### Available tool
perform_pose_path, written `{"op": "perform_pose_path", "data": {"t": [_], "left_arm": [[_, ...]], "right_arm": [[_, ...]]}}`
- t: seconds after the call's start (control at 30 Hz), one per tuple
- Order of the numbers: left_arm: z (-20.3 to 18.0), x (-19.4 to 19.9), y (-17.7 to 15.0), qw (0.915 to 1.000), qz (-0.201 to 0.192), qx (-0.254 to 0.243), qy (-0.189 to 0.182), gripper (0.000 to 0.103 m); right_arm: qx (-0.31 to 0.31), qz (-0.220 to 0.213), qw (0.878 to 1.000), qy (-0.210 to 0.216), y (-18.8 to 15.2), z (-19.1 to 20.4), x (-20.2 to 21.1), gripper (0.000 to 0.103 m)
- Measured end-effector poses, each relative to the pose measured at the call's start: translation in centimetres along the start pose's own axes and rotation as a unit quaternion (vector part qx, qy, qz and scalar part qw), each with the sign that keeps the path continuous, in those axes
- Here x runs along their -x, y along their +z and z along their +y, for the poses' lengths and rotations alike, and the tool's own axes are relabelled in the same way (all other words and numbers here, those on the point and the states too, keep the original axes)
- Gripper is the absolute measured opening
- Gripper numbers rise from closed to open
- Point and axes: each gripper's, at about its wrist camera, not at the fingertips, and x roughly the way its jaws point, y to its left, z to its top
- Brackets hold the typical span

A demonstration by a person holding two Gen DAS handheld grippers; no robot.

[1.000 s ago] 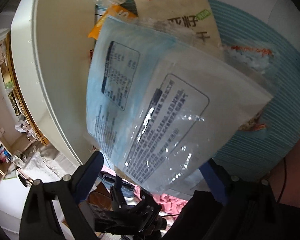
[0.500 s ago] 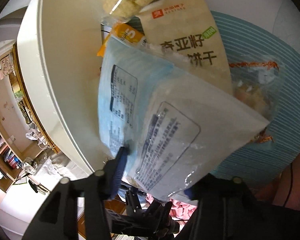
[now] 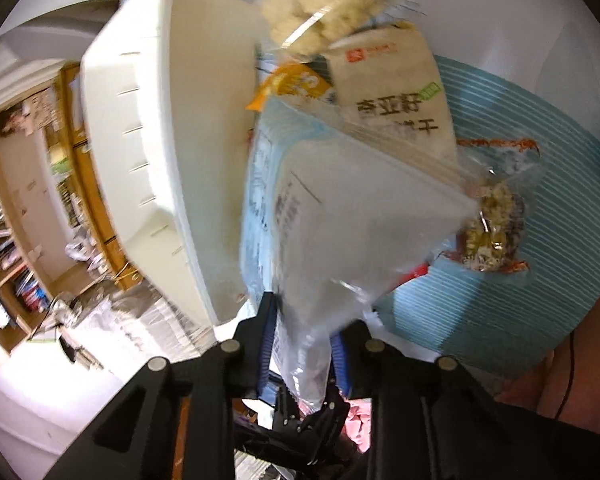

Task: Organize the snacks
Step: 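Grasp the blue-labelled packet with the right tool while the left tool grasps the yellow cracker bag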

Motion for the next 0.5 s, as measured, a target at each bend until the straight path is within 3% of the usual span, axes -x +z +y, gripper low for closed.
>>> {"op": "perform_pose_path", "data": {"t": [0.17, 0.3, 0.4, 0.5], "left_arm": [[-1.5, 1.7, -1.5, 0.9992, -0.004, 0.039, -0.001, 0.072], [-2.4, 3.5, -2.5, 0.9974, -0.013, 0.071, 0.002, 0.072], [-3.0, 5.4, -3.1, 0.9944, -0.018, 0.104, -0.015, 0.072], [-4.3, 7.1, -2.9, 0.9949, -0.023, 0.097, -0.008, 0.072]], "right_arm": [[0.054, -0.006, 0.998, 0.008, -1.1, 0.6, 1.8, 0.022], [0.099, -0.001, 0.995, -0.011, -2.3, 1.0, 2.5, 0.022], [0.122, 0.001, 0.992, -0.011, -3.2, 1.0, 2.9, 0.022], [0.146, 0.011, 0.989, -0.008, -3.8, 1.2, 3.5, 0.022]]}}
